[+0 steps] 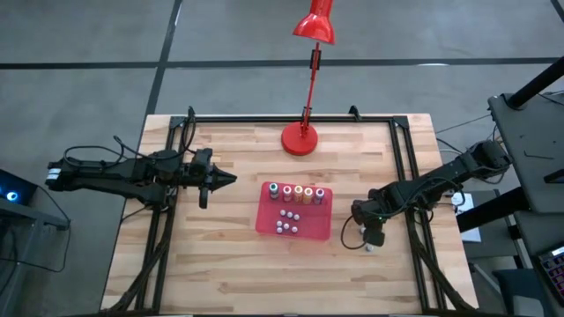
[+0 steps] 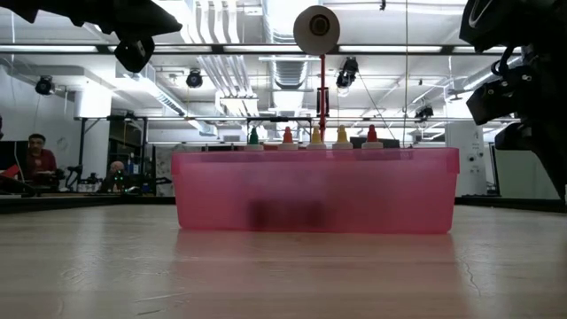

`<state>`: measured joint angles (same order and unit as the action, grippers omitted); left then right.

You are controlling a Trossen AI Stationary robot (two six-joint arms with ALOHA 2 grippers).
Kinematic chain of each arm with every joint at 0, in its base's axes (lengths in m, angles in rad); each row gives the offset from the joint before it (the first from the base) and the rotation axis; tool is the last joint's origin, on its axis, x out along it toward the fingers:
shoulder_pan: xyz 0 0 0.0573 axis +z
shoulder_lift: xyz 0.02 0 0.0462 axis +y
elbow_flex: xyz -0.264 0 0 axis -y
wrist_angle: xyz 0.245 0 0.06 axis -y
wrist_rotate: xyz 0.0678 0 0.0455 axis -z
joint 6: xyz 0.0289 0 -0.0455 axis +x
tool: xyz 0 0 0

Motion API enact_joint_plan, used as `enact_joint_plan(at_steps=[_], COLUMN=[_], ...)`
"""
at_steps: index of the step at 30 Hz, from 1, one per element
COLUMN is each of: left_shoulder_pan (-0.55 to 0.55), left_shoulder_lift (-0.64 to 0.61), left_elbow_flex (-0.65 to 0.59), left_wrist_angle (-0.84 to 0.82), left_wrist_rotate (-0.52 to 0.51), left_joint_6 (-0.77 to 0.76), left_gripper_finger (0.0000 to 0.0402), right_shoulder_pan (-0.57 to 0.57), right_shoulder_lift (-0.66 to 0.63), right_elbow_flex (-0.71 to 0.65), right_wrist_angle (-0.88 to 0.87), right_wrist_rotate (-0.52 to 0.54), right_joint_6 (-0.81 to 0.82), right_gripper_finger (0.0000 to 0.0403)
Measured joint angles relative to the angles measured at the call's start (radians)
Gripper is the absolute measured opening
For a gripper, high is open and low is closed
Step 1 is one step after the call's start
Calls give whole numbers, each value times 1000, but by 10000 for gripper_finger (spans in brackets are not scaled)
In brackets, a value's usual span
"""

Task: Pick & Place food coloring
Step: Put the small red food coloring bottle into the red bin

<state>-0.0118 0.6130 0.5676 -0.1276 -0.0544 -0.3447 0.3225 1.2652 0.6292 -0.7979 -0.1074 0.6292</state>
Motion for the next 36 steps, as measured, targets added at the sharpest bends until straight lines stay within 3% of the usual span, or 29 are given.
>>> enact_joint_plan(at_steps=[16, 26, 36], left_shoulder_pan=[0, 0, 0], left_shoulder_lift=[0, 0, 0], left_elbow_flex=[0, 0, 0], left_wrist_angle=[0, 0, 0], left_wrist_rotate=[0, 0, 0], left_joint_6=[0, 0, 0], left_gripper_finger=[0, 0, 0], right_shoulder_pan=[0, 0, -1], right_shoulder_lift=[0, 0, 0], right_elbow_flex=[17, 74, 150], right_wrist_angle=[-23, -139, -146], right_wrist_rotate=[-6, 3, 21], right_joint_6=[-4, -36, -42], right_gripper_finger=[63, 63, 63])
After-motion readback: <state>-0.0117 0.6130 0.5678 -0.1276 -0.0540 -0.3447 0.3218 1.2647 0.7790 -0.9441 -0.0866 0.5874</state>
